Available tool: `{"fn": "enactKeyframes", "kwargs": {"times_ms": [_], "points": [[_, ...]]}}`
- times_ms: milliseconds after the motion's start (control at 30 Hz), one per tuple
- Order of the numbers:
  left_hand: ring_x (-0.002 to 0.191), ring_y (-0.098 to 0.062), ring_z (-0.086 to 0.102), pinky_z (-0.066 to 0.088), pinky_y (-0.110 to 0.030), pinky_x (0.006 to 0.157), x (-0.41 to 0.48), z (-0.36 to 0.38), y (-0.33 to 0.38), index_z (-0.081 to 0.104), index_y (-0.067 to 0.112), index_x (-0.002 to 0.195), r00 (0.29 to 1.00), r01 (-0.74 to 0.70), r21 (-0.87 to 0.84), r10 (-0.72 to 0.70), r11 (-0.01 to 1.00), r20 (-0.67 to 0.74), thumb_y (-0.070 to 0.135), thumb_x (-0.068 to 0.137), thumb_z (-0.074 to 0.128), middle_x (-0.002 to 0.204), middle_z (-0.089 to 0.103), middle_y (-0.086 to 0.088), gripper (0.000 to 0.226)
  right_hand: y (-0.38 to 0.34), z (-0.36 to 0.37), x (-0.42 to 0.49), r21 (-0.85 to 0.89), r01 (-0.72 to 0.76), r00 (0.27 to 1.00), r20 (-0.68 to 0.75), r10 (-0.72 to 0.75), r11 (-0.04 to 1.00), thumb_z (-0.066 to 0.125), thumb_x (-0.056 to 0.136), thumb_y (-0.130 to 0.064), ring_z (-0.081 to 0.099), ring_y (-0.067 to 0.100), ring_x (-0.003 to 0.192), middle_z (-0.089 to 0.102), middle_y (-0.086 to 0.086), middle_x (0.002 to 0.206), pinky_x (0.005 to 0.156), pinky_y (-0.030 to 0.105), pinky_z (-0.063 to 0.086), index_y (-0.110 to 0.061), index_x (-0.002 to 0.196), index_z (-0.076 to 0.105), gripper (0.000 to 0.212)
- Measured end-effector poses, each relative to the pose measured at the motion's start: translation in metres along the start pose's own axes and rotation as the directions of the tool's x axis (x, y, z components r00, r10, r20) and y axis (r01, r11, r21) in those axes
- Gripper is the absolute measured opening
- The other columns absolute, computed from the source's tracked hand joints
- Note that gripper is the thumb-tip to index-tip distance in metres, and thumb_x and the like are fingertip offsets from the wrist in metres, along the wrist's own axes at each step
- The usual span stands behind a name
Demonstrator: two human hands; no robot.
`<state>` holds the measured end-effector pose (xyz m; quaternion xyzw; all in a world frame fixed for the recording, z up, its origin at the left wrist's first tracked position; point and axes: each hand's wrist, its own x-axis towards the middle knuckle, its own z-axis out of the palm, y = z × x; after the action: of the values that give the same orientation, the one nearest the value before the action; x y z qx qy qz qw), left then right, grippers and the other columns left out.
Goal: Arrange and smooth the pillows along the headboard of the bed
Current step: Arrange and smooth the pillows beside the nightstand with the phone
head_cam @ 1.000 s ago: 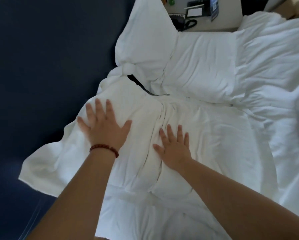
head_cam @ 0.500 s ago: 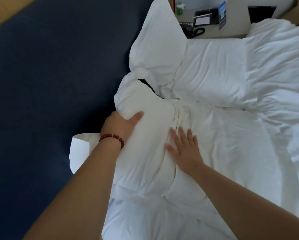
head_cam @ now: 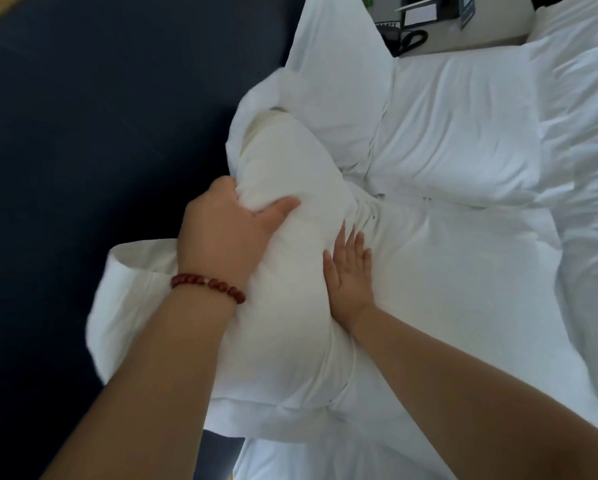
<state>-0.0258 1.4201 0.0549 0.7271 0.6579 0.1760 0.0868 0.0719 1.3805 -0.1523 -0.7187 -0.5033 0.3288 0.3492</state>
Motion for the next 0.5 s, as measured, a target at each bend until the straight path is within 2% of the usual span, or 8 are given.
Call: {"fn": "enactKeyframes", "kwargs": {"times_ms": [67,167,267,367,500], "points": [[0.073,-0.016,0.053,0.040,-0.029,0.062,-0.001,0.015,0.003,0.048,0.016,0.096,0.998,-0.012,0.074,0.008,0.997,0.061,0.074,0.073,0.065,0.084,0.055,0.003,0.065,0.012,0.000,0.003,-0.061,-0.024,0.999,0.044,0.026,0.998,-0.012,0.074,-0.067,-0.020,0.017,0.149,-0.014,0.004,0.164,0.119,0.033,-0.017,-0.024,0.153,-0.016,0.090],[0.073,-0.019,0.054,0.045,-0.031,0.062,-0.007,0.040,0.005,0.046,0.013,0.109,0.994,0.002,0.151,-0.018,0.989,0.104,0.079,0.075,0.057,0.088,0.057,-0.001,0.074,0.026,-0.006,0.003,-0.170,-0.032,0.993,0.103,0.050,0.985,-0.013,0.072,-0.065,-0.015,0.017,0.150,-0.011,0.005,0.165,0.119,0.031,-0.014,-0.018,0.155,-0.012,0.095],[0.073,-0.022,0.056,0.048,-0.034,0.062,-0.015,0.049,0.001,0.044,0.012,0.110,0.998,-0.019,0.201,0.008,0.979,0.058,0.080,0.076,0.053,0.086,0.056,-0.002,0.076,0.023,-0.011,0.001,-0.372,-0.001,0.997,0.075,0.031,0.928,-0.018,0.074,-0.059,-0.013,0.022,0.151,-0.010,0.010,0.165,0.120,0.035,-0.013,-0.012,0.156,-0.010,0.095],[0.076,-0.023,0.054,0.049,-0.036,0.065,-0.021,0.053,-0.007,0.044,0.013,0.110,1.000,0.000,0.181,-0.004,0.984,0.024,0.078,0.076,0.055,0.089,0.055,-0.002,0.074,0.034,-0.020,-0.011,-0.507,0.016,0.999,0.039,0.005,0.862,-0.016,0.080,-0.061,-0.016,0.025,0.150,-0.014,0.011,0.164,0.121,0.042,-0.011,-0.015,0.155,-0.010,0.088],[0.080,-0.026,0.055,0.048,-0.039,0.070,-0.027,0.060,-0.011,0.042,0.010,0.117,1.000,-0.010,0.174,0.012,0.985,-0.006,0.075,0.079,0.052,0.096,0.061,-0.008,0.076,0.048,-0.021,-0.016,-0.546,0.046,0.980,0.188,0.069,0.837,-0.017,0.081,-0.064,-0.014,0.022,0.151,-0.011,0.009,0.165,0.121,0.040,-0.012,-0.015,0.155,-0.015,0.088]]}}
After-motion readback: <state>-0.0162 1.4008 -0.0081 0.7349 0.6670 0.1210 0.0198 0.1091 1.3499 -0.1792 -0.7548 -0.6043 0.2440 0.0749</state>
